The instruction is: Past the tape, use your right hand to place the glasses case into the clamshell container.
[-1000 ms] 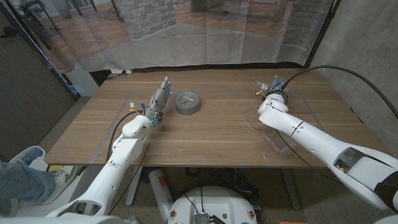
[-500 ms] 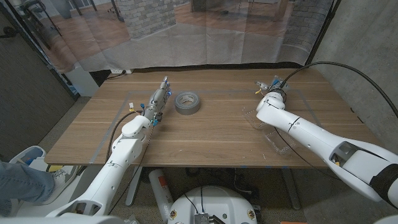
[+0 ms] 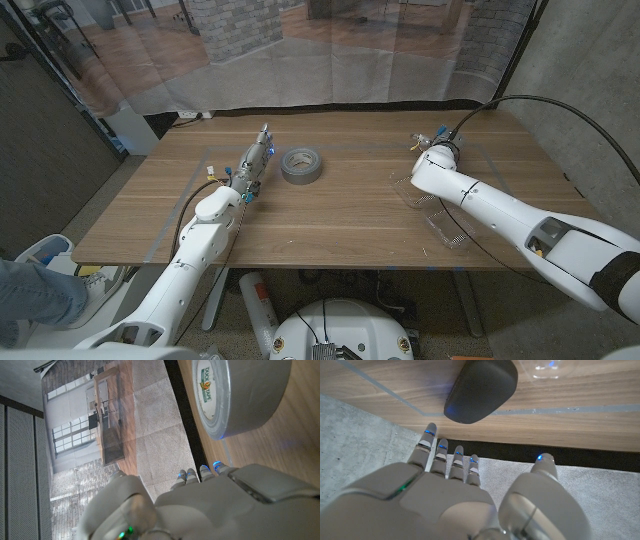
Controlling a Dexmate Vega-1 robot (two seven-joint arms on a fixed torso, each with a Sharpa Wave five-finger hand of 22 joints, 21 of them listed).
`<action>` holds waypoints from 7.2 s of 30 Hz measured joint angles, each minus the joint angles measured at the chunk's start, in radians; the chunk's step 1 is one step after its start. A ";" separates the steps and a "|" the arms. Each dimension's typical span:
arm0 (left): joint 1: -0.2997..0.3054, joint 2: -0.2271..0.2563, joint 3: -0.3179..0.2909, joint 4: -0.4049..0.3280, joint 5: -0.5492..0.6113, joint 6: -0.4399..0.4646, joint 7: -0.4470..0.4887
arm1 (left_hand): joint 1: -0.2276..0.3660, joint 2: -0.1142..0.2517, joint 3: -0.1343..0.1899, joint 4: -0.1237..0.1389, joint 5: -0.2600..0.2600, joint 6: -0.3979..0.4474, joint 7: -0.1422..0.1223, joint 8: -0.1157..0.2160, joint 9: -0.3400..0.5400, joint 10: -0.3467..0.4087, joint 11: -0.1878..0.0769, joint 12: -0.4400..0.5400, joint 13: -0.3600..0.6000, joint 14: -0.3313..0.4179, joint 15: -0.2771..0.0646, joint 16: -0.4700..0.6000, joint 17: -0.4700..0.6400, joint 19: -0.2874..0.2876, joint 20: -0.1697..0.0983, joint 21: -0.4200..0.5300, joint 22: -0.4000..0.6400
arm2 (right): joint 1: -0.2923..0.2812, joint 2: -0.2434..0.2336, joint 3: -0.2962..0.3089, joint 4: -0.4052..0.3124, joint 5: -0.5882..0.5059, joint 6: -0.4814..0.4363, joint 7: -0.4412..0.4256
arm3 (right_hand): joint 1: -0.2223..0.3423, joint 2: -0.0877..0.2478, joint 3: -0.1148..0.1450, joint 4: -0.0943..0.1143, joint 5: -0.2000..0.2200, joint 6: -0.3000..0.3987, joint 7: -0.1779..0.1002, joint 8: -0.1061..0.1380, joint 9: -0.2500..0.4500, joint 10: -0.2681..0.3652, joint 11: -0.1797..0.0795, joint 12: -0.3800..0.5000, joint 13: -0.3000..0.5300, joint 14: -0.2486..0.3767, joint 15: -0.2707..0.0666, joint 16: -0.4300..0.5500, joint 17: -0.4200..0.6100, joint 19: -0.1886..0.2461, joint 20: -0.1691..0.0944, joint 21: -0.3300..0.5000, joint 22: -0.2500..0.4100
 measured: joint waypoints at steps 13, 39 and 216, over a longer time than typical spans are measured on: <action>0.008 0.003 -0.006 -0.002 -0.001 0.002 0.004 | 0.004 0.004 -0.004 -0.004 0.000 0.000 0.000 0.000 0.000 0.000 0.000 0.000 0.000 0.005 0.005 0.000 0.000 0.000 0.000 0.000 0.000 | 0.037 0.023 -0.022 0.069 0.012 0.013 0.014 | 0.013 0.006 -0.001 -0.005 0.008 0.005 -0.005 0.000 0.000 0.005 -0.002 0.000 0.000 0.001 -0.009 0.000 0.000 0.013 -0.002 0.000 0.000; 0.006 0.007 -0.009 -0.002 0.007 0.033 0.004 | 0.004 0.004 -0.008 0.000 -0.004 0.000 0.000 0.000 0.000 0.000 0.000 0.000 0.000 0.005 0.005 0.000 0.000 0.000 0.000 0.000 0.000 | 0.090 0.065 -0.031 0.211 0.036 0.058 0.032 | 0.034 0.016 0.005 -0.015 0.008 0.009 -0.009 0.008 0.000 0.005 -0.002 0.000 0.000 0.001 -0.009 0.000 0.000 0.025 -0.004 0.000 0.000; -0.100 -0.039 0.001 0.179 0.036 0.015 -0.050 | 0.017 0.025 -0.037 0.002 -0.011 0.005 -0.005 0.000 0.005 -0.012 -0.001 0.000 0.005 0.005 0.005 0.000 0.000 -0.006 0.016 0.004 0.000 | 0.074 -0.046 -0.020 0.032 -0.067 0.142 0.108 | 0.866 0.210 0.268 -0.052 0.047 0.191 -0.080 0.032 0.014 0.155 -0.106 0.036 0.003 0.153 -0.222 0.027 0.051 0.301 -0.120 0.300 0.167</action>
